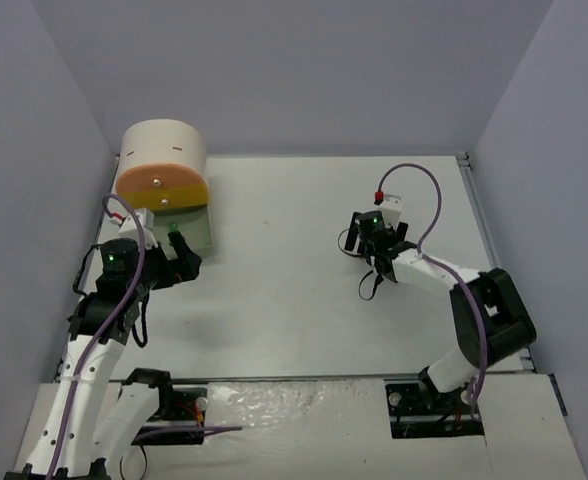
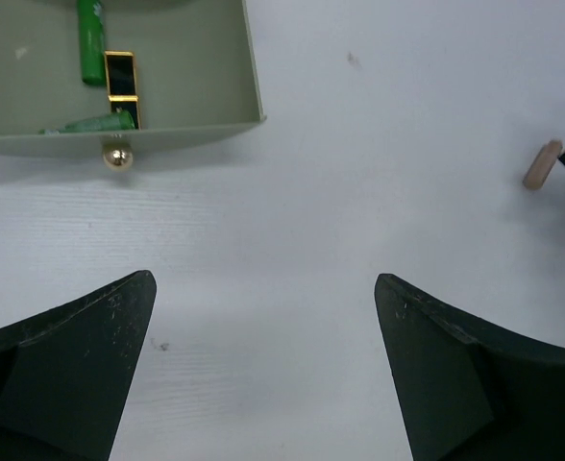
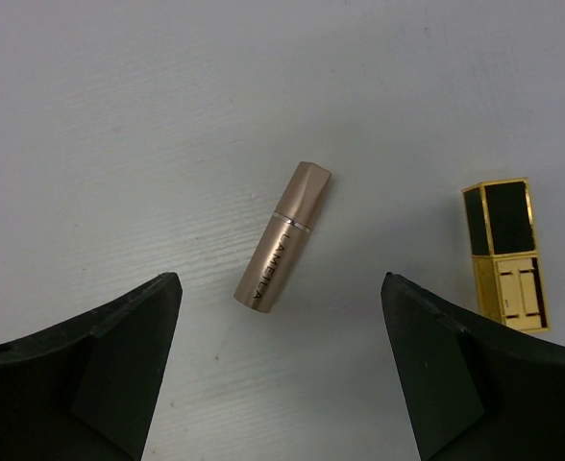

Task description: Organize the makeup

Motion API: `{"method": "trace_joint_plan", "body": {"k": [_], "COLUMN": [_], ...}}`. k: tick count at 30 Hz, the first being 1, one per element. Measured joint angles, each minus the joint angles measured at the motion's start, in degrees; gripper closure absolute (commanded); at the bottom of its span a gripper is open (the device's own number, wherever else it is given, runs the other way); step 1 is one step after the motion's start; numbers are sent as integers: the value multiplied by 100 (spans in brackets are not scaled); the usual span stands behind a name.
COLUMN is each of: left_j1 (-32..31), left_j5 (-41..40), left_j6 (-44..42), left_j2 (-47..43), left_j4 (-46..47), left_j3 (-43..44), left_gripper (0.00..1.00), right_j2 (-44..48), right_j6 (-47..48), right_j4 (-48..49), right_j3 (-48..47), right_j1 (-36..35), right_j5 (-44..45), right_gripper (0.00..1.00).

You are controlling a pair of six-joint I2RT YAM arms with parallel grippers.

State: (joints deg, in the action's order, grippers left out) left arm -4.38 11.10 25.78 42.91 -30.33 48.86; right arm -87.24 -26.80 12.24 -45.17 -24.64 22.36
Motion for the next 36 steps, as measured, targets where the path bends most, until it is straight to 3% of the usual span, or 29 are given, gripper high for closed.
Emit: {"method": "trace_joint_plan", "body": {"k": [6,18,26,32,36], "left_j1": [-264,-269,-269,-388,-816], "left_j5": [-84,-327,5,496,579], "left_j6": [-355,-416,-31,649,1200], "left_j2": [-786,-919,-793,-486,-228], "left_j4": [-373,-406,-347,94,509], "left_j3": [-454,-465,-465,-494,-579], "left_gripper": [3,3,3,3,4], "right_j2": [-838,-1444,-1166,-241,302], "right_j6": [-252,-592,-354,166,450], "right_j4": [318,745,1330,1820,2509], "right_j3": [-245,-308,196,717,848], "right_j1": [115,174,-3,-1234,-2061], "right_j5": [-183,-141,-444,-968,-1271], "right_gripper": [37,100,100,100,100]}}
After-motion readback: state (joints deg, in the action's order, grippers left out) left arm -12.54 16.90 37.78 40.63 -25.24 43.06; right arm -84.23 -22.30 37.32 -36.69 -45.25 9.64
